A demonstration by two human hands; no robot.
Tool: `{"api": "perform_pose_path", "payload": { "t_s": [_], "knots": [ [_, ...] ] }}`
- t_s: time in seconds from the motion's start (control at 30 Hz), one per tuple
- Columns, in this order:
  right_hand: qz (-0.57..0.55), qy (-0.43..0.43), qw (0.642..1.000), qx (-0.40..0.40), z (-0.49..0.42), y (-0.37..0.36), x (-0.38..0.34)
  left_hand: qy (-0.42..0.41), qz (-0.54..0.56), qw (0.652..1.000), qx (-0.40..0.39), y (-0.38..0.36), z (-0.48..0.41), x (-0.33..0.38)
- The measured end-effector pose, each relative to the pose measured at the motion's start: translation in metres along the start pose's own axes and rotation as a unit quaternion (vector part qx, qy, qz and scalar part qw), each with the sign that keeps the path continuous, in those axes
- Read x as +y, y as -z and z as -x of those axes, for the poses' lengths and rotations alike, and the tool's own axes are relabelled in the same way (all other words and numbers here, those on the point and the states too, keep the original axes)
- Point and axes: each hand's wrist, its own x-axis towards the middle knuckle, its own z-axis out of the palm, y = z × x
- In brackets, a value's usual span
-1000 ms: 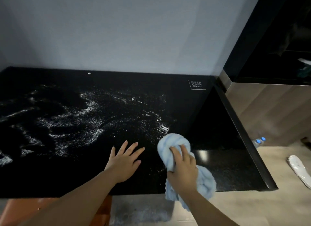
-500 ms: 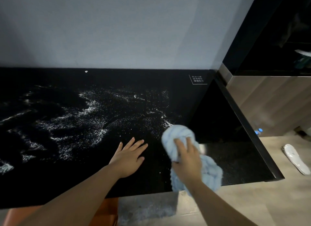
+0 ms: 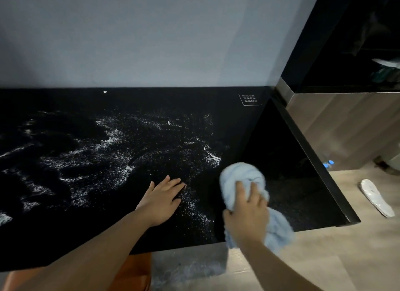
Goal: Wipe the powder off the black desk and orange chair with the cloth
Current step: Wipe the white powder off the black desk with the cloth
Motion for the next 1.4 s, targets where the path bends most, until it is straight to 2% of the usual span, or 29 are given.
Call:
{"api": "perform_pose_path", "payload": {
  "t_s": [0.07,0.13,0.2,0.23,0.3,0.37,0.4,0.57,0.67,0.73,0.8,0.93,1.07,1.13,1.23,1.33,1.4],
  "knots": [
    [-0.012,0.063,0.998,-0.022,0.013,-0.006,-0.024,0.001,-0.011,1.0,0.009,-0.003,-0.001,-0.001],
    [-0.094,0.111,0.989,-0.025,0.021,-0.006,-0.033,0.001,-0.018,1.0,0.017,-0.004,-0.001,-0.002],
    [-0.176,0.114,0.978,-0.026,0.009,0.003,-0.023,0.002,-0.015,1.0,0.019,-0.005,-0.001,-0.002],
    [-0.173,0.108,0.979,-0.004,-0.001,0.008,-0.012,0.002,-0.011,1.0,0.019,-0.005,-0.001,-0.003],
    [-0.089,0.052,0.993,0.063,-0.024,0.018,0.019,0.001,-0.004,1.0,0.02,-0.005,0.0,-0.003],
    [0.002,-0.048,0.998,0.037,-0.03,0.02,0.034,0.002,0.0,1.0,0.021,-0.006,0.001,-0.002],
    [0.016,-0.055,0.998,0.03,-0.027,0.017,0.032,0.002,0.001,1.0,0.023,-0.006,0.001,-0.002],
    [-0.089,0.102,0.99,-0.045,0.0,-0.009,-0.025,0.002,-0.007,1.0,0.021,-0.005,0.001,-0.003],
    [-0.19,0.112,0.975,-0.04,-0.022,0.005,-0.029,0.001,-0.025,0.999,0.037,0.001,-0.002,-0.001],
    [-0.198,0.069,0.977,0.024,-0.049,0.022,-0.013,0.0,-0.026,0.997,0.076,0.007,-0.005,-0.002],
    [-0.168,-0.021,0.983,0.073,-0.076,0.035,0.017,0.008,-0.026,0.993,0.111,0.013,-0.009,-0.003],
    [-0.087,-0.206,0.975,0.0,-0.116,0.038,0.08,0.06,-0.067,0.991,0.104,0.024,-0.027,-0.001],
    [-0.05,-0.246,0.967,-0.055,-0.149,0.02,0.089,0.156,-0.061,0.983,0.074,0.029,-0.044,0.002],
    [-0.028,-0.215,0.975,-0.056,-0.167,0.013,0.085,0.204,-0.036,0.976,0.065,0.029,-0.05,0.004],
    [0.003,-0.12,0.991,-0.064,-0.195,0.007,0.075,0.265,-0.008,0.962,0.071,0.03,-0.059,0.008],
    [0.088,0.048,0.993,-0.054,-0.196,0.0,0.042,0.292,0.015,0.953,0.085,0.028,-0.066,0.013],
    [0.078,0.148,0.983,-0.072,-0.182,-0.006,0.014,0.295,0.025,0.951,0.088,0.028,-0.066,0.013]
  ]
}}
